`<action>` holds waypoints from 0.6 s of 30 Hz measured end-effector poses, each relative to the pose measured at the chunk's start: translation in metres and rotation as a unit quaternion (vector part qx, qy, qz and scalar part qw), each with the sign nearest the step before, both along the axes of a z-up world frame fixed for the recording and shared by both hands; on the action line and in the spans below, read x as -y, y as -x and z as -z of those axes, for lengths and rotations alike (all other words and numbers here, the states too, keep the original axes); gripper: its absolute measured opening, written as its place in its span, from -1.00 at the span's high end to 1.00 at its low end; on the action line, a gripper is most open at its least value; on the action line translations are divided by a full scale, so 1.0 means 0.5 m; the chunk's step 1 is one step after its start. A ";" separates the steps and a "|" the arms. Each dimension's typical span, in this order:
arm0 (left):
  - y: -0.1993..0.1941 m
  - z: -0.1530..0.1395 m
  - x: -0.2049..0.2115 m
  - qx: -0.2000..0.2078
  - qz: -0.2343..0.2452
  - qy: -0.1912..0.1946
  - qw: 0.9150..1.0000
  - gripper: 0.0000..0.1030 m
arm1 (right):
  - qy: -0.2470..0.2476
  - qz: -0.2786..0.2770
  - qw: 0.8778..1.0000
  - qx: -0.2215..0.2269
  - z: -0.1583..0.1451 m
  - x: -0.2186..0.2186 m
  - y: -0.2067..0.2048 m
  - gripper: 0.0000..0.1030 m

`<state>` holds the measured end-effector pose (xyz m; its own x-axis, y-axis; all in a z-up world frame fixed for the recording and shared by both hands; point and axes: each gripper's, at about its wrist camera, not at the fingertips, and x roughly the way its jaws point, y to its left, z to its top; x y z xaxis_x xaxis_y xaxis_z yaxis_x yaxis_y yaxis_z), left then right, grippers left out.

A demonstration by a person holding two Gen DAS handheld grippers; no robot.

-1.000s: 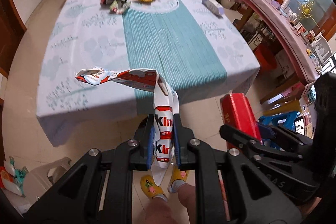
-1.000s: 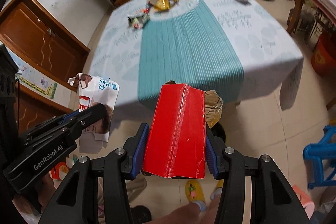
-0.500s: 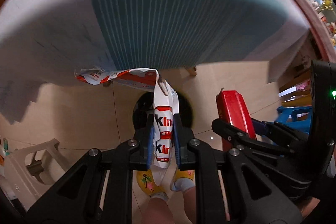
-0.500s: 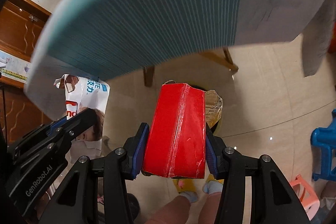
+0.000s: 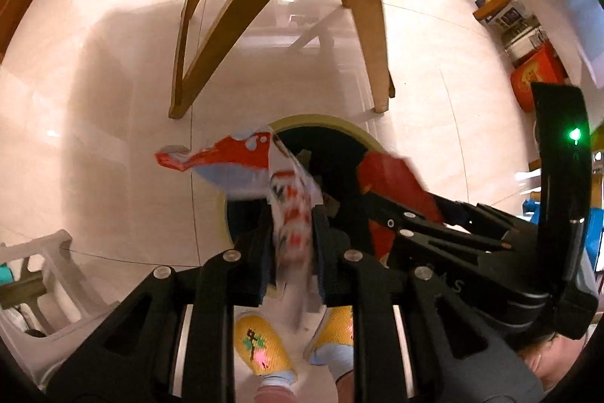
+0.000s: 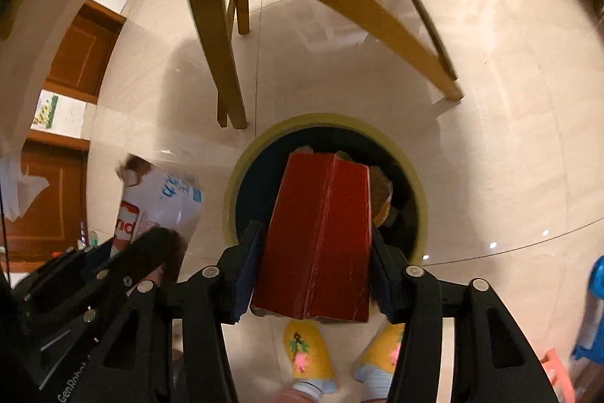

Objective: Collect trash
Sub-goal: 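Open both grippers over the bin to drop wrapper and red box, then raise both open grippers from the bin back toward the table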

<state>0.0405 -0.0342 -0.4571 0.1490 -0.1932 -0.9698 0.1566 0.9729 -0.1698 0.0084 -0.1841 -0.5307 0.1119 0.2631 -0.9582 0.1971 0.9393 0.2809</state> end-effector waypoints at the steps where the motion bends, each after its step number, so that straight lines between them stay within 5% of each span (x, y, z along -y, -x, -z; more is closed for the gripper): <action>1: -0.003 0.012 -0.002 -0.002 -0.003 -0.003 1.000 0.65 | 0.000 0.000 1.000 -0.001 0.011 -0.002 -0.003 -0.14; 3: -0.009 0.032 -0.008 -0.007 -0.007 -0.008 1.000 0.58 | 0.001 -0.002 1.000 0.000 0.029 -0.010 -0.007 -0.35; 8: -0.013 0.062 -0.044 -0.019 -0.022 -0.008 1.000 -0.18 | 0.003 0.010 1.000 0.001 0.049 -0.014 -0.006 -0.36; 18: 0.001 0.029 -0.071 -0.007 -0.037 -0.005 0.999 -0.21 | 0.015 0.022 1.000 -0.004 0.027 -0.005 0.016 -0.36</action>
<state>0.0400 0.0014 -0.4713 0.1497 -0.1733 -0.9734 0.0826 0.9833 -0.1623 0.0006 -0.1817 -0.5441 0.1154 0.2301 -0.9663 0.2412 0.9372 0.2520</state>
